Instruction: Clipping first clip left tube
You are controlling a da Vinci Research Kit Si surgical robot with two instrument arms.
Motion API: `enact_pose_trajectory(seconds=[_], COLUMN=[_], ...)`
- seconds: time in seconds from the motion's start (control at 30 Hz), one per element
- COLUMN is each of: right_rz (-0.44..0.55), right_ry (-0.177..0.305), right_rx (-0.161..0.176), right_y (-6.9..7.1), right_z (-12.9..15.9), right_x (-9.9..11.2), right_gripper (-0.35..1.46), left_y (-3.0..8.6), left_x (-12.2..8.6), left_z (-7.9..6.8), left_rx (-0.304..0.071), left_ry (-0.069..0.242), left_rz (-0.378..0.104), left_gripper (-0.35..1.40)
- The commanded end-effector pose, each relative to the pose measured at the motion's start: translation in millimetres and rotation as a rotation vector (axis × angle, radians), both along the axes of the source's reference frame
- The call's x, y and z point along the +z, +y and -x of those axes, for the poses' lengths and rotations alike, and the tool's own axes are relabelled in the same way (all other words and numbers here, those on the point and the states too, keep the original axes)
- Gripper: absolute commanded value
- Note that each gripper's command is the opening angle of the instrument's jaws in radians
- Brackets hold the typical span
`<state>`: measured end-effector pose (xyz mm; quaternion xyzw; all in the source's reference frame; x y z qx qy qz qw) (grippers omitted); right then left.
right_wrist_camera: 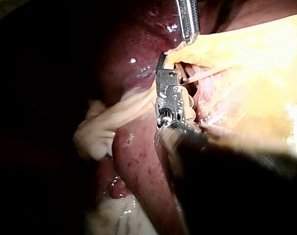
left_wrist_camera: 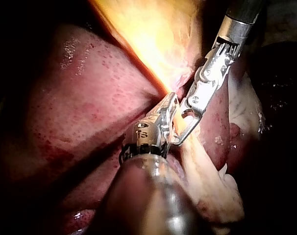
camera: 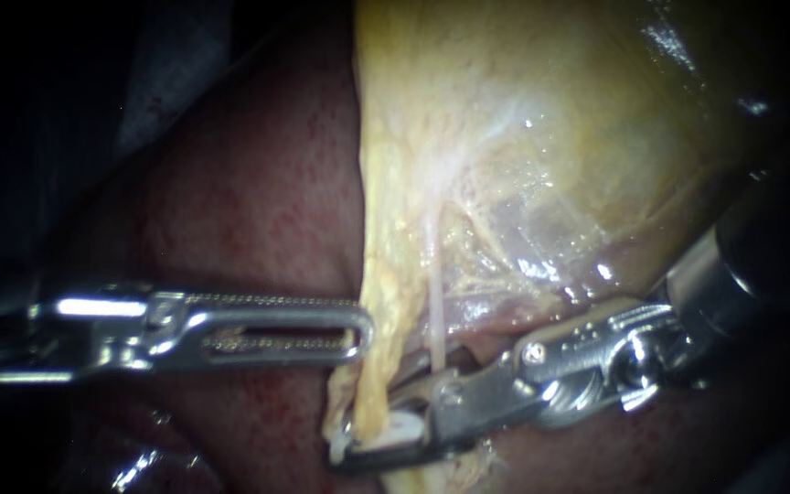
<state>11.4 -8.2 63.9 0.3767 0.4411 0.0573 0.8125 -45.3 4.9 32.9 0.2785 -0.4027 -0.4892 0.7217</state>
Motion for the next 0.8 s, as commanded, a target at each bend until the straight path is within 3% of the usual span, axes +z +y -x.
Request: enact_pose_trajectory(seconds=[0.03, 0.8], right_rz=[-0.001, -0.001], right_ry=[0.0, 0.002], right_rx=[0.0, -0.005], right_y=[0.1, 0.1], right_z=[0.1, 0.2], right_x=[0.0, -0.1], right_gripper=[-0.27, -0.28], left_y=[0.0, 0.1], left_x=[0.0, 0.2], left_z=[0.0, 0.0], left_rx=[0.0, 0.0], left_ry=[0.0, 0.0], left_rz=[0.0, 0.0], left_gripper=[-0.35, -0.35])
